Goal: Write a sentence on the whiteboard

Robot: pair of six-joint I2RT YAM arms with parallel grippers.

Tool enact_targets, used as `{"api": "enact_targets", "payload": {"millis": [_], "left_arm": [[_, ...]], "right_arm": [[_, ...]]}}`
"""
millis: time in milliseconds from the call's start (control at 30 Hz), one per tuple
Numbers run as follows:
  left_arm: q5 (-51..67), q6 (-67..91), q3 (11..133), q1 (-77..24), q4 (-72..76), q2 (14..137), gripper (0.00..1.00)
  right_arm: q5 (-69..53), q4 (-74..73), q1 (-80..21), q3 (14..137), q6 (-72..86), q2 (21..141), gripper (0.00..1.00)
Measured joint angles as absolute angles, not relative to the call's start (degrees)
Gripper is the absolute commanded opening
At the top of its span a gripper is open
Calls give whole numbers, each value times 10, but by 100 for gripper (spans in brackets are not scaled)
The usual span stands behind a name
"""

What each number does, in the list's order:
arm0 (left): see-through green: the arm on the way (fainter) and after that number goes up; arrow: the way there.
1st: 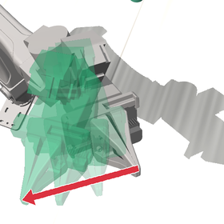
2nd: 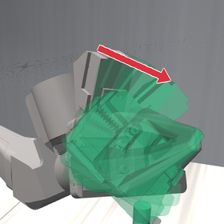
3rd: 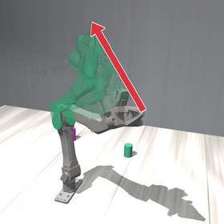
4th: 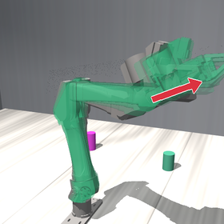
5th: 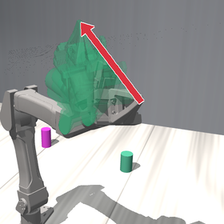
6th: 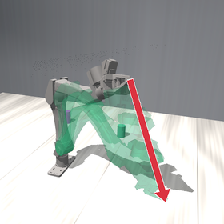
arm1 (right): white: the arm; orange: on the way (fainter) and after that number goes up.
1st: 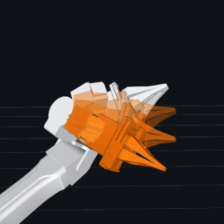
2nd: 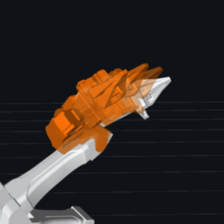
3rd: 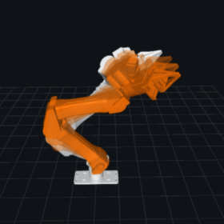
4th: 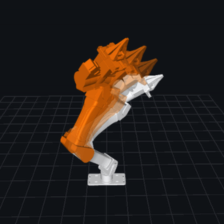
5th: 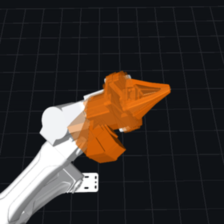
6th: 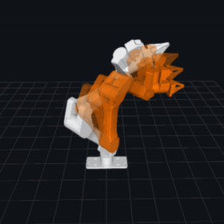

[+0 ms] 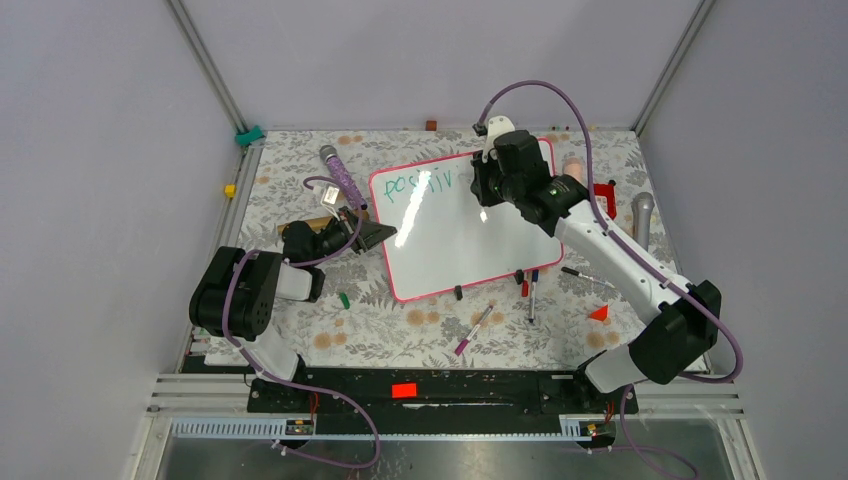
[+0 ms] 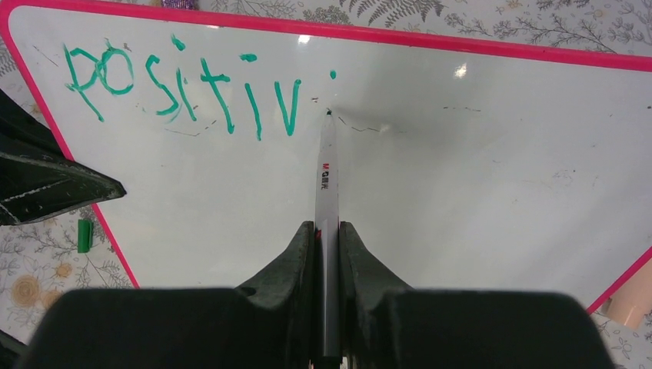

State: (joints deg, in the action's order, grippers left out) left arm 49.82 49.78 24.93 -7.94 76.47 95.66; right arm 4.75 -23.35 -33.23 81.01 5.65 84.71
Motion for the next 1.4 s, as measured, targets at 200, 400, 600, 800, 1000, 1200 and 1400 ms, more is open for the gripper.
{"api": "enact_targets", "payload": {"millis": [200,400,600,800,1000,1200,1400], "left_arm": [[498,498,249,-79,764,956,0],[498,498,249,-80,764,954,0],[498,498,249,-80,764,953,0],[498,498,249,-80,764,953,0],[498,497,249,-80,764,953,0],[498,497,249,-80,764,953,0],[498,498,249,-81,763,953,0]], "right_arm": [[45,-235,-332,792,58,845,0],[35,-238,-332,762,61,825,0],[35,-241,-332,761,61,823,0],[36,-249,-332,796,60,826,0],[35,-247,-332,826,60,834,0],[36,-248,-332,828,59,854,0],[39,-248,-332,828,58,864,0]]}}
